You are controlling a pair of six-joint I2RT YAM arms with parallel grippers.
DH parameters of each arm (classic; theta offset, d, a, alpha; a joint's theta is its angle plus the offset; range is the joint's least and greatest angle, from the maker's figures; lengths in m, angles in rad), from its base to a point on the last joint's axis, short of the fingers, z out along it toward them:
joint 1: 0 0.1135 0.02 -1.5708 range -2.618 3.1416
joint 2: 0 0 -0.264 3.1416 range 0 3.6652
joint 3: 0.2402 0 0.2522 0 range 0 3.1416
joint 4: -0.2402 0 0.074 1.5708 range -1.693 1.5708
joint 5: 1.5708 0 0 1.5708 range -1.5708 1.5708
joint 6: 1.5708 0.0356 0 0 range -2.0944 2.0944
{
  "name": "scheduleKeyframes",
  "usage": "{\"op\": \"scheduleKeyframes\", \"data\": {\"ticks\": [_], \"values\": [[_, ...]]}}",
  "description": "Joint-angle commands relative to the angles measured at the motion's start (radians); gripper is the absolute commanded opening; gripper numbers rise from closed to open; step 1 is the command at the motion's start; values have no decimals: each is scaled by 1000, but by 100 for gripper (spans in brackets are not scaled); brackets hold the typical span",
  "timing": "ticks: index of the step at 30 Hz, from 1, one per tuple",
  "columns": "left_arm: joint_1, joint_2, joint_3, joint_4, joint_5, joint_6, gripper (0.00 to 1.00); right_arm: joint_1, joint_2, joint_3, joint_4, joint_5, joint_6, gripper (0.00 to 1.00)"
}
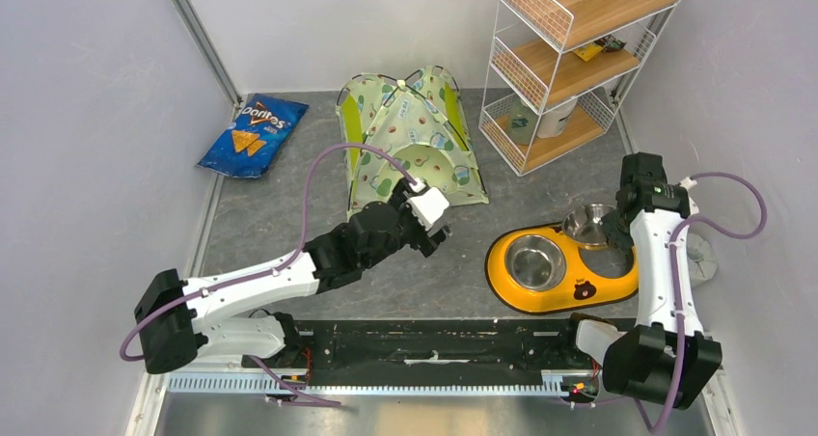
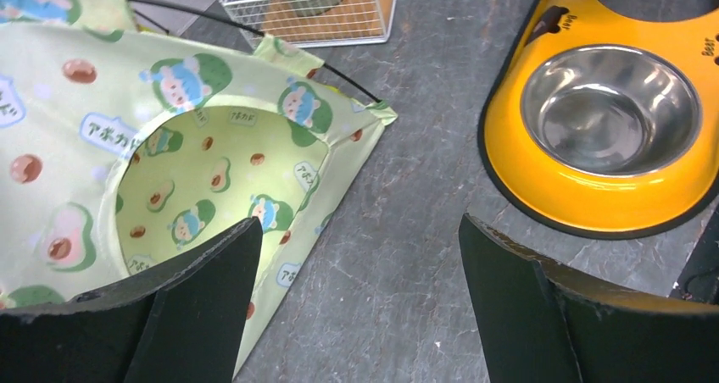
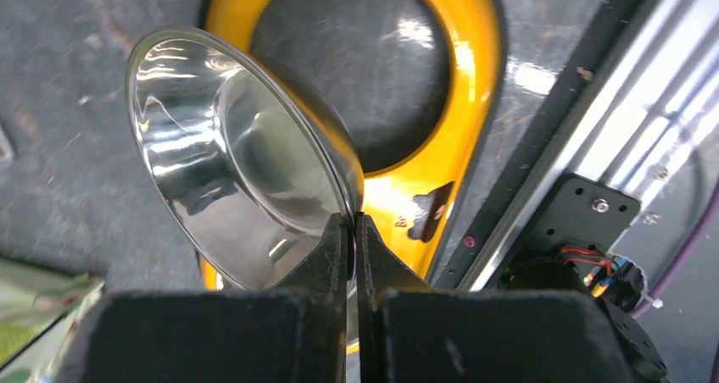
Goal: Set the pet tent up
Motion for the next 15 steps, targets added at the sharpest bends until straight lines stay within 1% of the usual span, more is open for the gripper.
{"op": "scheduleKeyframes", "data": {"ticks": [1,7,9,12,15], "values": [[45,-56,-18,65,12,-110,92,-45,-32,-39,-31,113,76,0],[112,-94,-49,65,47,-149,95,-49,-38,-116,-17,136,113,0],[131,-107,-60,68,62,-168,96,-50,-37,-131,-7,138,117,3],[152,-116,-69,70,80,-179,96,-53,-37,-149,-6,192,130,5],[163,-119,-73,68,86,-183,96,-62,-30,-169,25,218,118,12]]}}
